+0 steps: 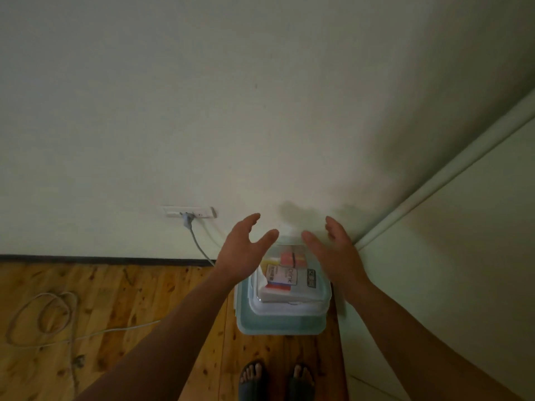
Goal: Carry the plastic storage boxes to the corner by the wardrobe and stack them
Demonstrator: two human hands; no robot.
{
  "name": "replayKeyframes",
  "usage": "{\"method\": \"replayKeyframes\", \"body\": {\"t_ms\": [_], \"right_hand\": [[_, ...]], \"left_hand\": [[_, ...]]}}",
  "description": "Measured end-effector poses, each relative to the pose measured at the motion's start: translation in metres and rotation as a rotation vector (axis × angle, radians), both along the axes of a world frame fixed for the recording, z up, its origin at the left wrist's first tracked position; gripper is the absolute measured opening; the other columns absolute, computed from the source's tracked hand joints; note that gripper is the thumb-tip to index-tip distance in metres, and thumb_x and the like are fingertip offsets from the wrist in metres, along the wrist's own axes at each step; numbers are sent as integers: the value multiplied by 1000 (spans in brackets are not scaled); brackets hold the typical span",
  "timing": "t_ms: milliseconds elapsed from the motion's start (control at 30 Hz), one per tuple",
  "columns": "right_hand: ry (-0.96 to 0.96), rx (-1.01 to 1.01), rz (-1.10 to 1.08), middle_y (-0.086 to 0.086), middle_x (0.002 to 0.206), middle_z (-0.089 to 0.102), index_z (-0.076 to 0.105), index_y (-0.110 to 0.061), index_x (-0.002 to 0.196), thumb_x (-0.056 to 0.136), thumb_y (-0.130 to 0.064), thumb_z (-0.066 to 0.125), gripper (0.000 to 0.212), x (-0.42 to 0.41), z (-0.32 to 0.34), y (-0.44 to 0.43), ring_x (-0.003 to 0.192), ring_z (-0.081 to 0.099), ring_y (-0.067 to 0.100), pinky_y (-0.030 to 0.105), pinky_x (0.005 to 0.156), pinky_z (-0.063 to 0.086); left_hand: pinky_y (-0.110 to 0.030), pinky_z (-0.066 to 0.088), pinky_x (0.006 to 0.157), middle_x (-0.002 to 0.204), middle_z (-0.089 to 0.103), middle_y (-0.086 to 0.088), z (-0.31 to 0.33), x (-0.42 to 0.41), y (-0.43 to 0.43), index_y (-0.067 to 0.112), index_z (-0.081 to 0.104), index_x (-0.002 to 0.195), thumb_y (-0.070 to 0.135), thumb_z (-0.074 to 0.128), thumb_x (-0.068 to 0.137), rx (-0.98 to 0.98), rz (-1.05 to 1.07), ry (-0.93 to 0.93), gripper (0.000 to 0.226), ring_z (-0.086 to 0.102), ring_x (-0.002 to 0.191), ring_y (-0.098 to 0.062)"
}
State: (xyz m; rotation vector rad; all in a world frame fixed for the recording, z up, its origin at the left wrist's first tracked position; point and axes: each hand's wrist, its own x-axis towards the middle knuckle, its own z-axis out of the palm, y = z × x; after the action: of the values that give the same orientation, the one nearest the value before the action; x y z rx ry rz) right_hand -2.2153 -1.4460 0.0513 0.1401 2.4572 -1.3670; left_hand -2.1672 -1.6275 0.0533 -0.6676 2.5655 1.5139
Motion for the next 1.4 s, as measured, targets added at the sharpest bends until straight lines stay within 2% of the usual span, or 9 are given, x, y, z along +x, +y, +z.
{"method": "replayKeyframes", "body": {"t_ms": [133, 300, 833, 967, 1067, 1133, 1400], "right_hand": [[44, 32, 20, -3, 153, 34, 27, -34, 148, 83, -58, 61, 77, 6, 32, -2, 134, 38, 19, 36, 97, 36], [101, 98, 14, -3, 153, 34, 25, -34, 148, 82, -63, 58, 80, 18, 63, -2, 135, 38, 20, 38, 99, 38], [170, 105, -166, -5, 152, 35, 29, -37, 147, 80, -64, 60, 79, 106, 147, 61, 137, 36, 19, 41, 107, 36], [227, 100, -208, -4, 151, 38, 31, -31, 147, 84, -60, 60, 75, 147, 164, 85, 134, 39, 18, 37, 106, 35], [228, 92, -240, -3, 152, 35, 29, -29, 148, 84, -59, 60, 77, 182, 172, 99, 136, 37, 18, 44, 110, 35], [241, 111, -255, -3, 152, 35, 29, -29, 148, 84, -58, 60, 77, 208, 176, 106, 136, 37, 18, 45, 109, 36], [271, 156, -386, -4, 150, 38, 32, -28, 147, 85, -58, 58, 74, 302, 184, 122, 133, 40, 16, 37, 106, 37]], "left_hand": [[-40, 36, 110, 150, 40, 2, 32, -3, -10, 29, 34, 147, 59, 54, 88, -187, -147, 28, 69, 39, 135, -18], [-38, 32, 110, 150, 41, 0, 64, -8, -9, 27, 37, 146, 58, 54, 88, -288, -258, 87, 68, 39, 135, -20], [-33, 28, 109, 150, 40, 6, 138, 21, 50, 30, 41, 143, 56, 56, 88, -282, -544, 162, 63, 36, 137, -15], [-29, 26, 108, 150, 39, 6, 157, 50, 72, 30, 41, 143, 55, 56, 88, -260, -644, 199, 62, 35, 137, -13], [-31, 27, 109, 151, 38, 5, 169, 75, 86, 29, 39, 144, 55, 54, 90, -295, -731, 205, 62, 35, 137, -14], [-32, 28, 110, 150, 40, 4, 178, 93, 94, 29, 39, 144, 55, 54, 90, -306, -766, 224, 62, 37, 136, -14], [-30, 31, 105, 149, 42, 4, 202, 169, 134, 28, 41, 143, 54, 53, 91, -296, -902, 281, 59, 41, 132, -15]]}}
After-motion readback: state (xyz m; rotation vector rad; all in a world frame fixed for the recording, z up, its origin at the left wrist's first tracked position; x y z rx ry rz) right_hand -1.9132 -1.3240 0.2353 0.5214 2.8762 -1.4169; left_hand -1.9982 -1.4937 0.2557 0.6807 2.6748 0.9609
